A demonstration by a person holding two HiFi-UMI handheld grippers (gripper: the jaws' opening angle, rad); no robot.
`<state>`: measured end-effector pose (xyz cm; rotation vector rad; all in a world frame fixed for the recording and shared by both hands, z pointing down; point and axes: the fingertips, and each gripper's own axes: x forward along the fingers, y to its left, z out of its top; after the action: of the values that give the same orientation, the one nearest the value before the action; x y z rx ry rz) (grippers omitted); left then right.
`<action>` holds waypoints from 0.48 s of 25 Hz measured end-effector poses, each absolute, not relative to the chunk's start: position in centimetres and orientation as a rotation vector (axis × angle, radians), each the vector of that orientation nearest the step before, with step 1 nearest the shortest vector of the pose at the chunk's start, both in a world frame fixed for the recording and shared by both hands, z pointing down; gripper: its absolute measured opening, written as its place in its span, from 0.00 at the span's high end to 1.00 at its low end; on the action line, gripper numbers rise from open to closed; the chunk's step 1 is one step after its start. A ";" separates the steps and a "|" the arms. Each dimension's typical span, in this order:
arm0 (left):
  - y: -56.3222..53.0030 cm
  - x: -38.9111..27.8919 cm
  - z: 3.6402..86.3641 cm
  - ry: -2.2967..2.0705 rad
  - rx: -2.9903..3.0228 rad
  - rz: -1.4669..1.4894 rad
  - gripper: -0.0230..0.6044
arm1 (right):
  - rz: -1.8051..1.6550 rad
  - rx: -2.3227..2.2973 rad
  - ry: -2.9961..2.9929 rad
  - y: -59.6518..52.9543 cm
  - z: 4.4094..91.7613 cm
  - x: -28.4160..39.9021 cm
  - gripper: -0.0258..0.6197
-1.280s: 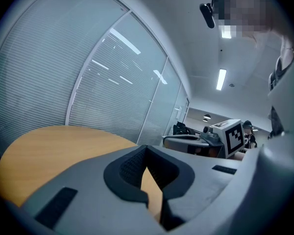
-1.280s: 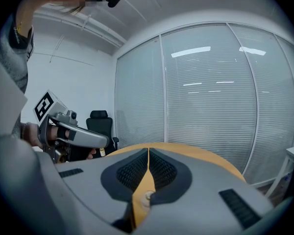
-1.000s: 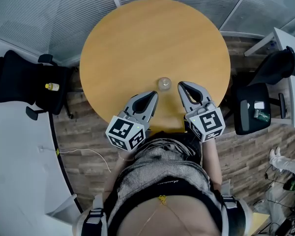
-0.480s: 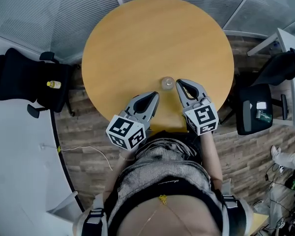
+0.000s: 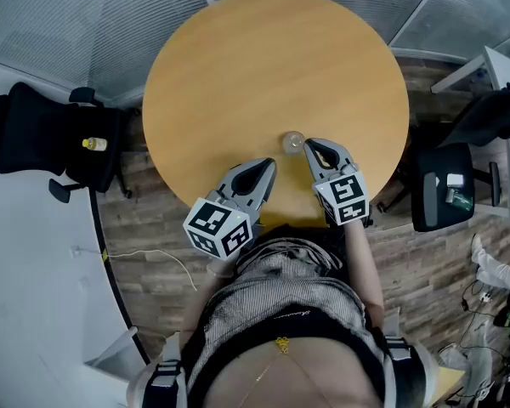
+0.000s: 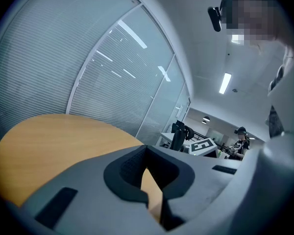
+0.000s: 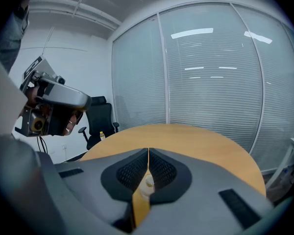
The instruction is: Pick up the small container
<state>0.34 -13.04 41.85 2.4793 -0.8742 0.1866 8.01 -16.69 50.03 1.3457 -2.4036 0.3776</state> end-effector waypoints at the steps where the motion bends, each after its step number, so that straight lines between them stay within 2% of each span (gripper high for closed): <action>1: -13.1 0.4 41.9 -0.870 2.477 0.185 0.96 | 0.390 1.340 -2.400 -16.8 50.4 7.9 0.93; 12: -12.9 0.5 42.7 -0.851 2.456 0.196 0.96 | 0.576 1.275 -2.352 -17.2 55.5 7.6 0.93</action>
<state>0.45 -12.87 42.67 2.4559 -0.8508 0.1957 7.59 -17.16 55.49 1.2750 -2.3516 0.5759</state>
